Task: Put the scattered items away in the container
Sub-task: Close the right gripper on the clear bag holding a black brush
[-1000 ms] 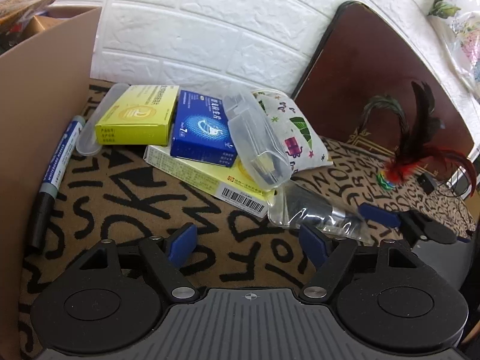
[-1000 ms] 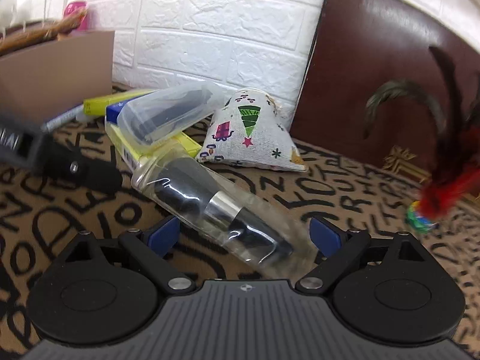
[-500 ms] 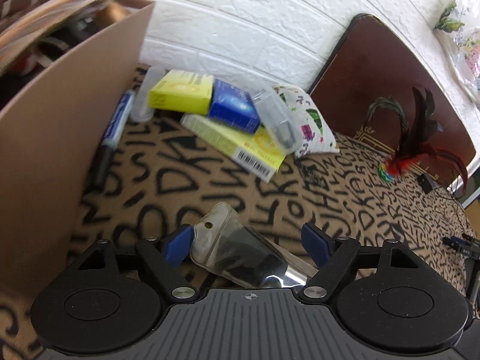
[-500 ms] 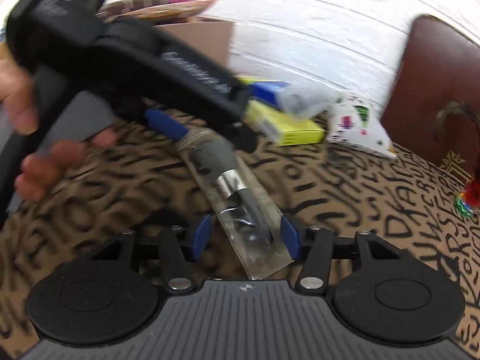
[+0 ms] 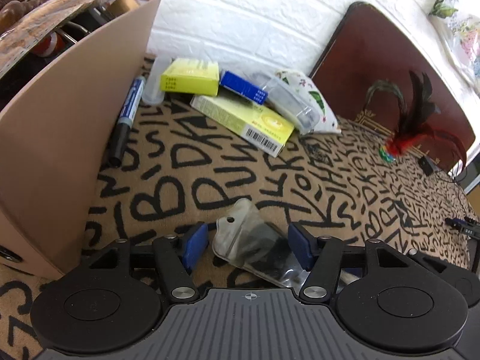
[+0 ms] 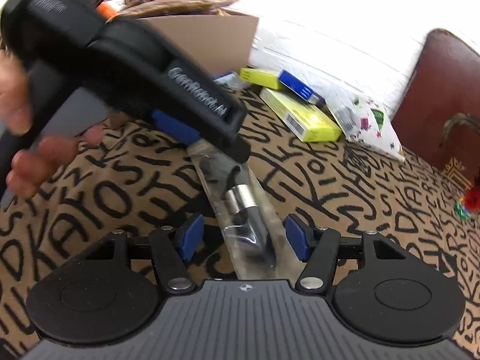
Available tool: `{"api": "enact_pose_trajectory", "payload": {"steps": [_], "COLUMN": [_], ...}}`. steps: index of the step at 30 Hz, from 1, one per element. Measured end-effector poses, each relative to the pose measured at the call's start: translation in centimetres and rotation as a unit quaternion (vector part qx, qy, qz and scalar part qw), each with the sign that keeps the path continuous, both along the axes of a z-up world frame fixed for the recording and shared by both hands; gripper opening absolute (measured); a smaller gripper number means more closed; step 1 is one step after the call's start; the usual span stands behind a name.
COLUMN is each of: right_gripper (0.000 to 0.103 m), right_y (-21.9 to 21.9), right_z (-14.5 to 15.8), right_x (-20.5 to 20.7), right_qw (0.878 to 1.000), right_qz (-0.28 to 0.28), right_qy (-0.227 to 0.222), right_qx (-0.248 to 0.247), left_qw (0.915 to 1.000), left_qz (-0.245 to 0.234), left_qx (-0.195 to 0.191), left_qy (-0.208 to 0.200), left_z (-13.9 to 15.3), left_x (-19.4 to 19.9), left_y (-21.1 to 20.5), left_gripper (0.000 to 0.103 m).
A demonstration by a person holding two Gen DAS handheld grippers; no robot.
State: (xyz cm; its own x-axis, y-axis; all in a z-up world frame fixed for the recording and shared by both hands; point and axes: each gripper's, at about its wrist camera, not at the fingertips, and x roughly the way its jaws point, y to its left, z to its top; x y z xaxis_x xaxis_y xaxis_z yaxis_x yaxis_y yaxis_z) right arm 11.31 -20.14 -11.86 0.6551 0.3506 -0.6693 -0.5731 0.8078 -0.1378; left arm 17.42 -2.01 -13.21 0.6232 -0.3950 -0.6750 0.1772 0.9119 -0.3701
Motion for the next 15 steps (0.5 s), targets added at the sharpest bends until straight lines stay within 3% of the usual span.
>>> {"api": "enact_pose_trajectory", "payload": {"steps": [2, 3, 5, 7, 12, 15], "right_gripper": [0.059, 0.056, 0.04, 0.036, 0.028, 0.025], "right_y": [-0.3, -0.3, 0.2, 0.8, 1.3, 2.1], "right_z": [-0.1, -0.1, 0.2, 0.4, 1.2, 2.1], "right_x": [0.3, 0.2, -0.4, -1.2, -3.6, -5.2], "right_qw": [0.999, 0.999, 0.999, 1.0, 1.0, 1.0], "right_qz": [-0.018, -0.022, -0.024, -0.023, -0.029, -0.024], "right_qy": [0.017, 0.02, 0.016, 0.007, 0.007, 0.001], "right_qx": [0.023, 0.027, 0.016, -0.008, 0.008, 0.011], "left_qw": [1.0, 0.9999, 0.9998, 0.9999, 0.9997, 0.9994], "left_qz": [-0.004, -0.002, 0.001, 0.011, 0.016, 0.014], "left_qx": [0.006, 0.014, 0.017, 0.009, 0.001, -0.004], "left_qy": [-0.001, -0.002, -0.005, -0.005, -0.015, -0.032], "left_z": [0.1, 0.2, 0.4, 0.5, 1.3, 2.6], "left_x": [-0.1, -0.2, -0.4, -0.8, -2.8, -4.2], "left_y": [-0.3, -0.4, -0.3, 0.2, 1.2, 1.9], "left_gripper": [0.062, 0.051, 0.043, 0.03, 0.016, 0.015]}}
